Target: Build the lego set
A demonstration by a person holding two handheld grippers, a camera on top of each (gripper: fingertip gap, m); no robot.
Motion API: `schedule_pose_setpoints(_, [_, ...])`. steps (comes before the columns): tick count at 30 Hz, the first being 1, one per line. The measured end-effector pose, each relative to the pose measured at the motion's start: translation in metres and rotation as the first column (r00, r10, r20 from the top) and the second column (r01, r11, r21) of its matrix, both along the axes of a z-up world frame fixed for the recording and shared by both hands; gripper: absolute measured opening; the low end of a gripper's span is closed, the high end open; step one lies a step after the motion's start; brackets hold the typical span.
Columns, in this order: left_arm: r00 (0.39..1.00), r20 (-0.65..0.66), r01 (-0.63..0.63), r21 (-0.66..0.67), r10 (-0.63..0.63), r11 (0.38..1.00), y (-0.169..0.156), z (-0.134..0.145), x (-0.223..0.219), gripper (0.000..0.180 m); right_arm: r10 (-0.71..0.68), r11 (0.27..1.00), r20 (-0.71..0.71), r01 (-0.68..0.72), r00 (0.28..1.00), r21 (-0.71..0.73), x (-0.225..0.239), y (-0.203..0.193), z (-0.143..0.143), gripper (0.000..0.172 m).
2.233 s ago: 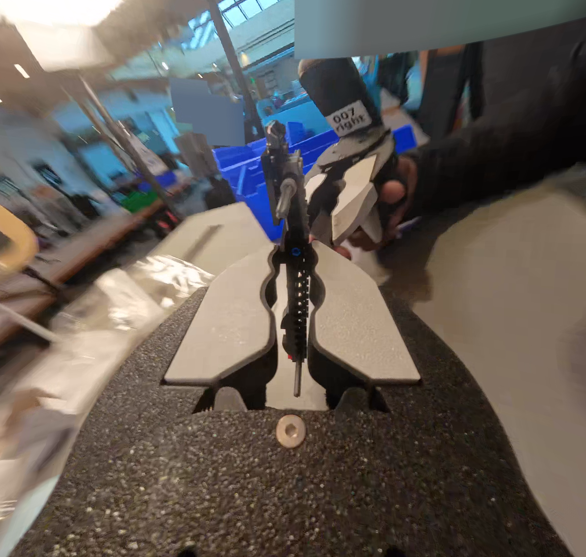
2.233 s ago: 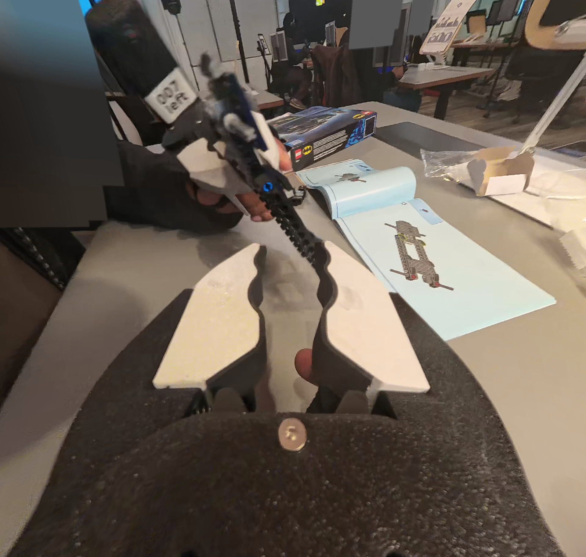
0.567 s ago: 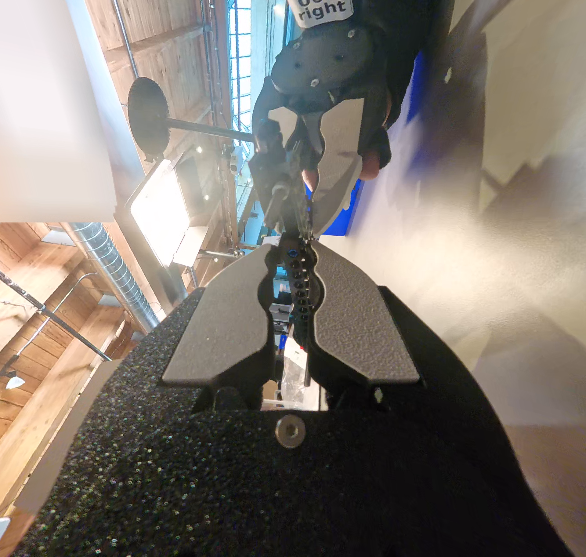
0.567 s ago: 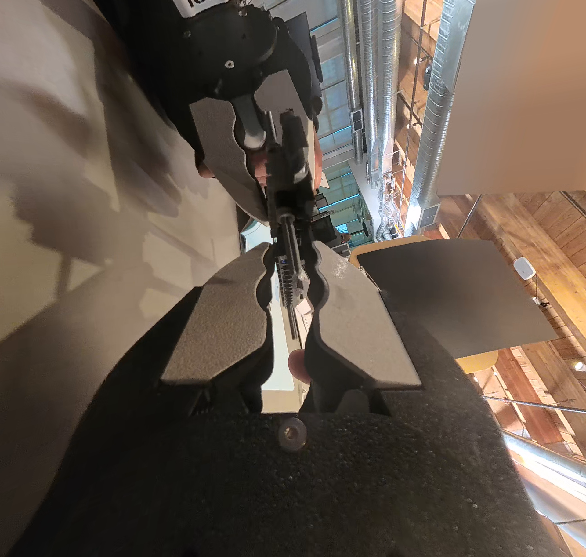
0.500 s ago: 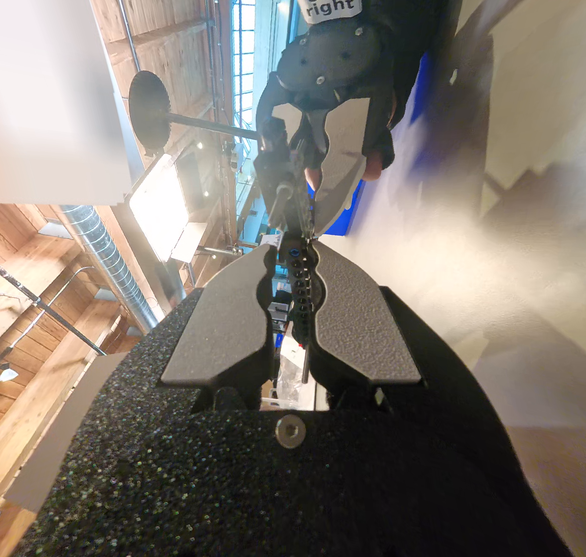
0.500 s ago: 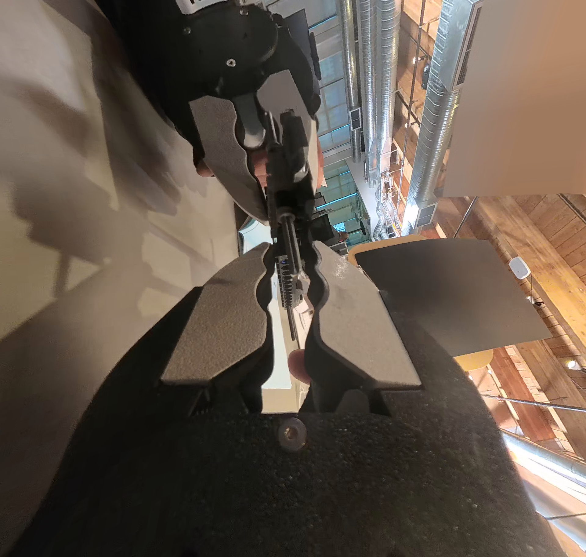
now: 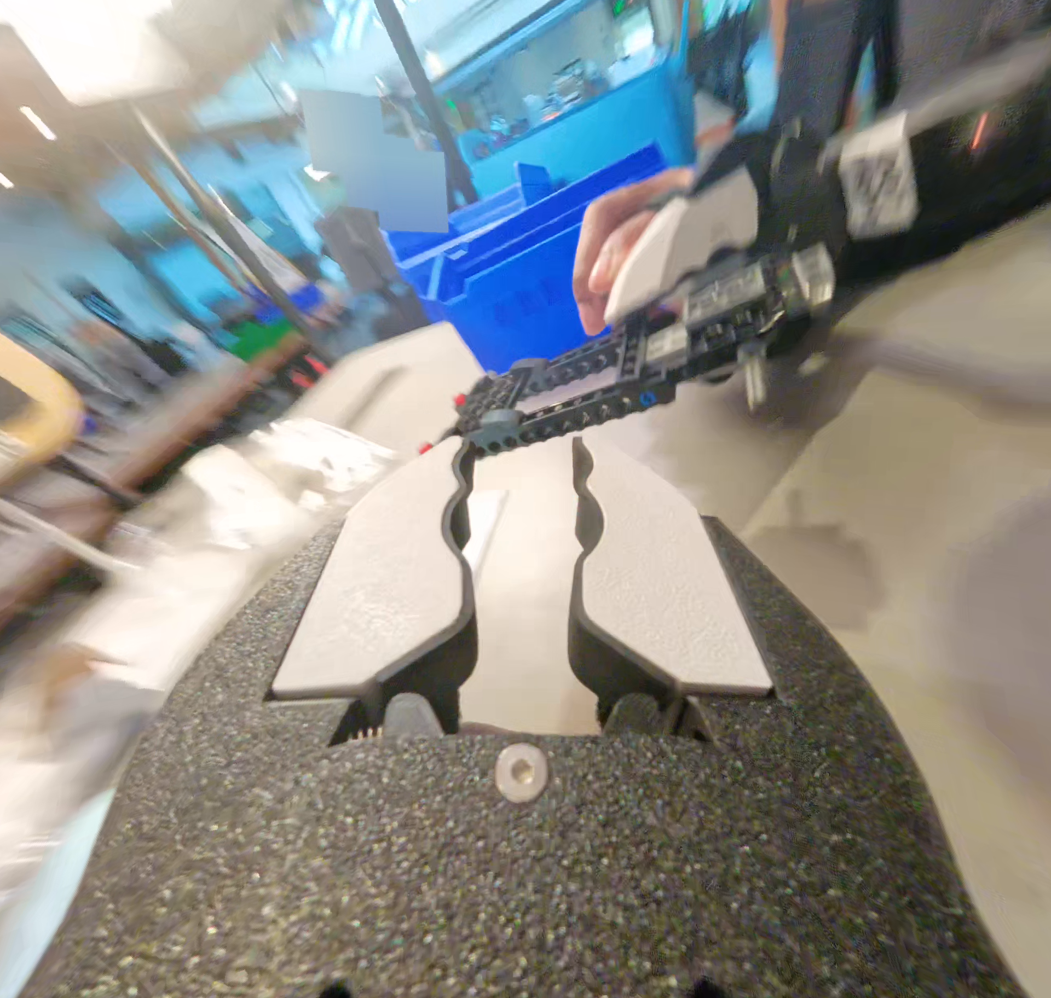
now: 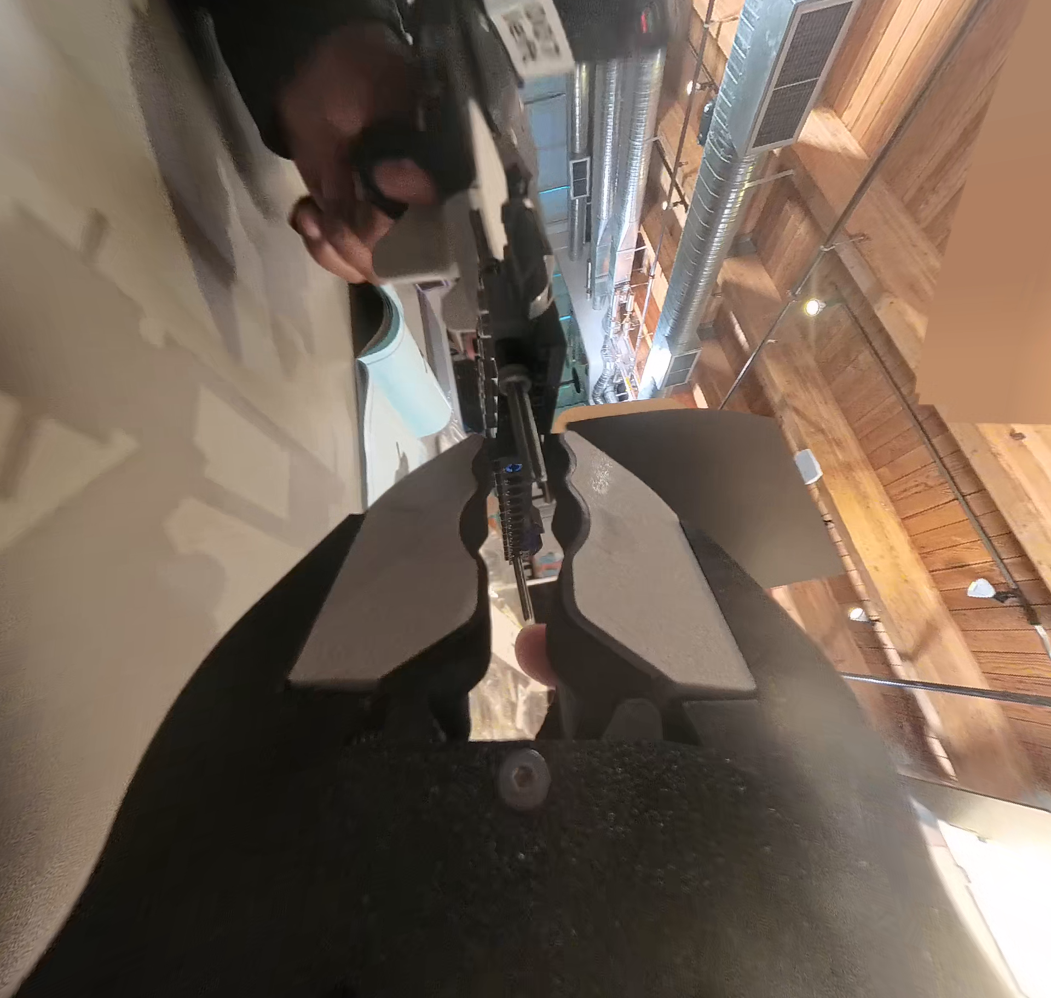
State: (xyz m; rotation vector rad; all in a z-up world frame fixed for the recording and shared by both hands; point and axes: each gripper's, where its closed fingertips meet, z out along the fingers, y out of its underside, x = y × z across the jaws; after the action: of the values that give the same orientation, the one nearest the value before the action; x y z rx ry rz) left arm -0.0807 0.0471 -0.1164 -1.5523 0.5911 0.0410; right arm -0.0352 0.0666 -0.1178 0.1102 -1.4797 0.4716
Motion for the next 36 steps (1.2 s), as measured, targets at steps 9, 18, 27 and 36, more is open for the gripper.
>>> schedule_pose_setpoints(9, [0.361, 0.928, 0.484, -0.269, 0.09, 0.833, 0.009, 0.003, 0.012, 0.025, -0.022, 0.984, -0.126, 0.044, 0.992, 0.174, 0.0, -0.003, -0.001, 0.017])
schedule_pose_setpoints(18, [0.214, 0.955, 0.587, -0.293, 0.204, 0.755, 0.013, -0.01, 0.046, 0.014, 0.002, 0.956, -0.223, 0.063, 0.975, 0.285, 0.001, -0.013, -0.003, 0.018])
schedule_pose_setpoints(27, [0.142, 0.976, 0.489, -0.213, 0.164, 0.846, 0.018, -0.004, 0.022, 0.011, -0.098, 0.983, -0.115, 0.114, 0.989, 0.141, -0.008, 0.01, 0.0, 0.032])
schedule_pose_setpoints(36, [0.186, 0.982, 0.301, -0.091, 0.035, 0.949, 0.019, 0.008, -0.01, 0.011, 0.354, 0.74, 0.658, 0.231, 0.665, -0.632, -0.011, 0.021, -0.042, 0.045])
